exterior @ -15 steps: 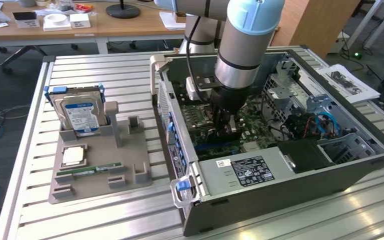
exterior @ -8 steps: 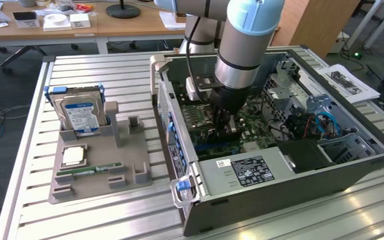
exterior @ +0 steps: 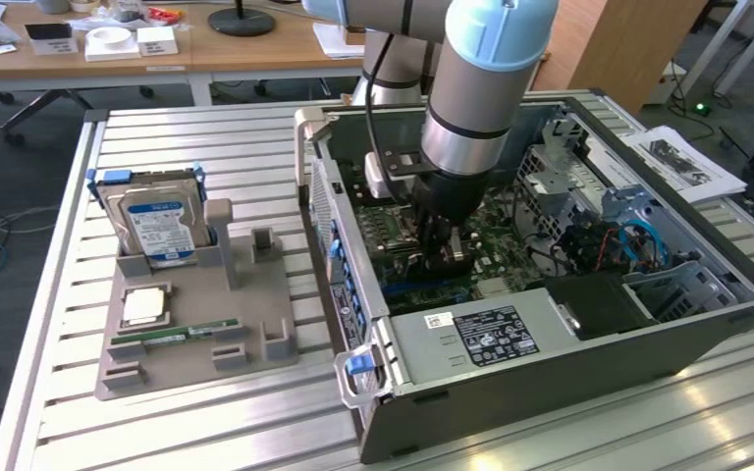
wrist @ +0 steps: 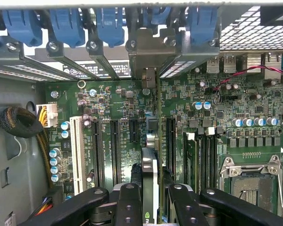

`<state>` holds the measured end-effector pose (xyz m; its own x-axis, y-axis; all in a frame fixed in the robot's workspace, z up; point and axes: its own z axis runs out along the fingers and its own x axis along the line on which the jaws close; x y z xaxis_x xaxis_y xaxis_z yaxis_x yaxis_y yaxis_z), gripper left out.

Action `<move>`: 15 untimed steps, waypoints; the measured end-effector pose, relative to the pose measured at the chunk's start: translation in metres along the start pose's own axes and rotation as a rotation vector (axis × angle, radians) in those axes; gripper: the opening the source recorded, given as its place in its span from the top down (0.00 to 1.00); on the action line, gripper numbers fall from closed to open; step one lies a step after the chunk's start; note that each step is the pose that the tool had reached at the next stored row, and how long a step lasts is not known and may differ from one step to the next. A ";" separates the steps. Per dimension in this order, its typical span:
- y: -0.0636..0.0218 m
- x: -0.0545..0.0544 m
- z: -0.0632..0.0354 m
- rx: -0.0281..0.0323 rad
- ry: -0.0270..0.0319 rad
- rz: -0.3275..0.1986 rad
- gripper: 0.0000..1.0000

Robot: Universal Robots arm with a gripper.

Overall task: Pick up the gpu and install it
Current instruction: 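Insert the gpu into the slot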

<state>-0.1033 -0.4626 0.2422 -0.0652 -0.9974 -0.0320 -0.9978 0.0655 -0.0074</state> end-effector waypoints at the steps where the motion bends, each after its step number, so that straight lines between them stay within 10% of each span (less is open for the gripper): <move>1: 0.0000 0.000 0.0000 0.0000 0.0000 0.000 0.73; 15: 0.0002 0.000 0.0019 0.0000 0.0001 0.000 0.73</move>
<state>-0.1035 -0.4626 0.2403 -0.0652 -0.9974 -0.0319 -0.9978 0.0655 -0.0073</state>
